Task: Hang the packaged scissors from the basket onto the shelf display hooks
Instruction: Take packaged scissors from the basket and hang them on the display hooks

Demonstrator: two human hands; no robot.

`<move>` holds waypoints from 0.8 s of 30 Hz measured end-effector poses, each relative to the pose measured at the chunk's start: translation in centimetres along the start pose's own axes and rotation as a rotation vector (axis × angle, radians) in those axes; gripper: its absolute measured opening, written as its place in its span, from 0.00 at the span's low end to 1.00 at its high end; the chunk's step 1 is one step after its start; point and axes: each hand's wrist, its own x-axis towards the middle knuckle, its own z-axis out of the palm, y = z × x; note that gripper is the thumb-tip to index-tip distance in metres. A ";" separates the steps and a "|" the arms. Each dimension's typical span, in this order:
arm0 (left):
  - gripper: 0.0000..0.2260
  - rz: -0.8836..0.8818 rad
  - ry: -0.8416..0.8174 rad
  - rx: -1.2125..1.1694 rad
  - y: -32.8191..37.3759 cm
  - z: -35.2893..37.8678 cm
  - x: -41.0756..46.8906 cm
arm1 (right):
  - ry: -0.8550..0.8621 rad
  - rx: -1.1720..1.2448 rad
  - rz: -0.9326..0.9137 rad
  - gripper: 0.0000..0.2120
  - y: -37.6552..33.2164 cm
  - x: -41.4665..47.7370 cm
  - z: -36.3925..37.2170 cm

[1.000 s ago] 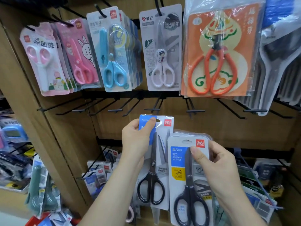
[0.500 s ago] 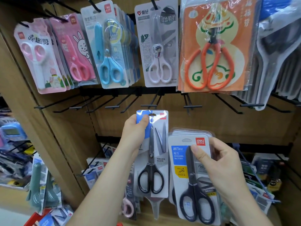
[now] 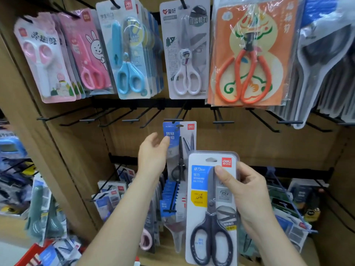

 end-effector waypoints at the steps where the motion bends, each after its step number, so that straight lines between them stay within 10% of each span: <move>1: 0.18 0.026 0.035 -0.020 -0.1 -0.7 -1.7 | -0.005 -0.003 0.001 0.09 0.1 0.0 0.1; 24: 0.08 0.129 -0.098 -0.136 -1.1 -3.0 -6.8 | -0.037 -0.452 -0.191 0.09 0.5 -0.1 3.4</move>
